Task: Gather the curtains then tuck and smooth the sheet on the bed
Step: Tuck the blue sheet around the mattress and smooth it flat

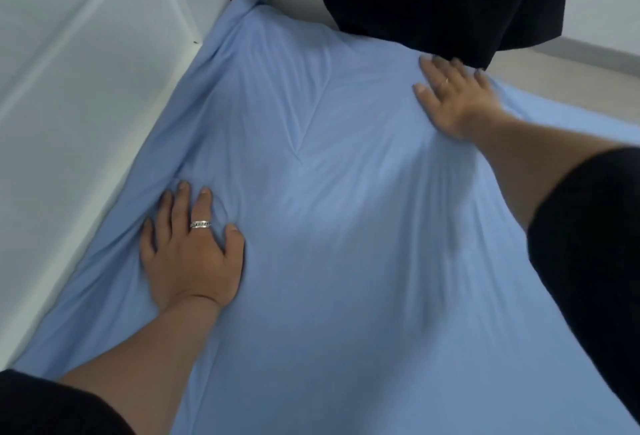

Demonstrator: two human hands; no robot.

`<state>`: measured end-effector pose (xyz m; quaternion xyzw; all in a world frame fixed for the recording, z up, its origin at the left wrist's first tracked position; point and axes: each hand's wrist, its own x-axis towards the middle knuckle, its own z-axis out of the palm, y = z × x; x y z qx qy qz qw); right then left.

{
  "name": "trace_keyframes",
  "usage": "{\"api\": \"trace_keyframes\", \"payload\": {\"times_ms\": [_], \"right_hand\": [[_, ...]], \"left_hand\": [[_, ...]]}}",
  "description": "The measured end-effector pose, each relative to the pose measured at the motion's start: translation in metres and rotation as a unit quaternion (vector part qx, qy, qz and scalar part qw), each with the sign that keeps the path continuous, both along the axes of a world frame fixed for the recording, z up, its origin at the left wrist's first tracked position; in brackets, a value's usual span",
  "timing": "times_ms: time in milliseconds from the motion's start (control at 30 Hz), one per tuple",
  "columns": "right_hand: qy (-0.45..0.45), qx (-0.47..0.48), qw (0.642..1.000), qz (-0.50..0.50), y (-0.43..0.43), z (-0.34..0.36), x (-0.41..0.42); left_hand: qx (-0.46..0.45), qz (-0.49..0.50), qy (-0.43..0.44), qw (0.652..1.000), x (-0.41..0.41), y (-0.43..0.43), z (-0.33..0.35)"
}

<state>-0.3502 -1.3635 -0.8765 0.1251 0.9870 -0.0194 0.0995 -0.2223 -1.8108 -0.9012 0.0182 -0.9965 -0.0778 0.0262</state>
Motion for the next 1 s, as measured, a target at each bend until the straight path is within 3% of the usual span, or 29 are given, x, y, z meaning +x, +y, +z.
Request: {"api": "trace_keyframes", "payload": {"times_ms": [33, 100, 167, 233, 333, 400, 500, 600, 700, 800, 900, 1000], "right_hand": [[-0.017, -0.016, 0.998, -0.050, 0.002, 0.008, -0.007], [0.039, -0.031, 0.994, -0.097, -0.016, 0.023, 0.002], [0.135, -0.047, 0.986, -0.084, -0.061, 0.035, 0.057], [0.164, -0.087, 0.980, -0.070, -0.122, 0.032, 0.160], [0.103, -0.084, 0.991, -0.019, -0.211, 0.009, 0.335], [0.034, -0.064, 0.997, -0.011, -0.223, -0.007, 0.371], [0.002, -0.048, 0.999, -0.014, -0.221, -0.014, 0.355], [0.035, -0.028, 0.999, -0.010, -0.223, -0.027, 0.357], [0.043, -0.019, 0.999, -0.019, -0.218, -0.030, 0.358], [0.046, -0.012, 0.999, -0.017, -0.216, -0.028, 0.353], [0.045, -0.002, 0.999, -0.004, -0.215, -0.027, 0.355], [0.014, -0.013, 0.999, -0.033, -0.226, -0.013, 0.356]], "left_hand": [[0.001, 0.000, 0.005, 1.000, 0.001, 0.000, 0.001], [0.004, -0.002, 0.018, 1.000, 0.000, -0.001, 0.000], [0.011, -0.007, 0.014, 1.000, 0.001, -0.001, -0.001], [0.021, -0.003, 0.015, 1.000, 0.002, 0.001, 0.002], [0.029, -0.002, 0.012, 1.000, 0.008, -0.003, 0.005], [0.037, -0.009, 0.011, 0.999, 0.013, -0.002, 0.009], [0.117, 0.013, -0.003, 0.993, 0.019, -0.002, 0.026], [0.180, -0.019, 0.034, 0.983, 0.077, -0.021, 0.048], [0.138, -0.137, -0.021, 0.981, 0.194, -0.049, 0.045], [0.057, -0.150, -0.115, 0.980, 0.281, -0.099, 0.023], [-0.035, -0.173, -0.116, 0.977, 0.292, -0.126, 0.011], [-0.018, -0.178, -0.128, 0.976, 0.293, -0.127, 0.020]]}}
